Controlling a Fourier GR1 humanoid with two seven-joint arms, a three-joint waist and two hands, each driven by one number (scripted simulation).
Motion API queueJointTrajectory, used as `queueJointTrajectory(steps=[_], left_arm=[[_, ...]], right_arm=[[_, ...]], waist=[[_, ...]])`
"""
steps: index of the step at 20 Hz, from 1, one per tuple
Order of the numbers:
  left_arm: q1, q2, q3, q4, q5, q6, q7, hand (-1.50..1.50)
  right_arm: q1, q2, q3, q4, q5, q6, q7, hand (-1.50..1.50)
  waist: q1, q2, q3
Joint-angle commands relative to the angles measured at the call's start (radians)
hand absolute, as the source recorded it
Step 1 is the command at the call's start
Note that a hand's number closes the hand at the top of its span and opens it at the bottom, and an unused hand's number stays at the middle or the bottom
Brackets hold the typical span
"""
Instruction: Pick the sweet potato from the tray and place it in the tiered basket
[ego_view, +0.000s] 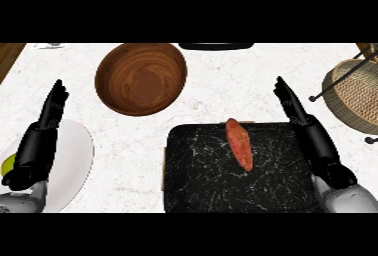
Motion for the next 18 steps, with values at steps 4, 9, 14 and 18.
queueJointTrajectory(steps=[4, 9, 14, 18], left_arm=[[-0.031, -0.096, -0.076, 0.109, 0.088, -0.124, 0.042, 0.00], [-0.051, -0.174, -0.146, 0.162, 0.172, -0.218, 0.114, 0.00], [-0.044, -0.205, -0.115, 0.276, 0.158, -0.246, 0.038, 0.00], [-0.022, -0.188, -0.091, 0.236, 0.170, -0.246, 0.044, 0.00]], right_arm=[[-0.184, 0.193, 0.039, 0.123, -0.016, -0.089, 0.308, -1.50], [-0.226, 0.397, 0.070, 0.307, 0.026, -0.255, 0.376, -1.50], [-0.374, 0.368, 0.031, 0.356, 0.074, -0.277, 0.274, -1.50], [-0.462, 0.209, 0.103, 0.216, 0.193, -0.226, 0.552, -1.50]], waist=[[0.037, -0.002, -0.003], [0.044, 0.005, -0.001], [0.025, -0.013, 0.000], [0.011, -0.024, -0.002]])
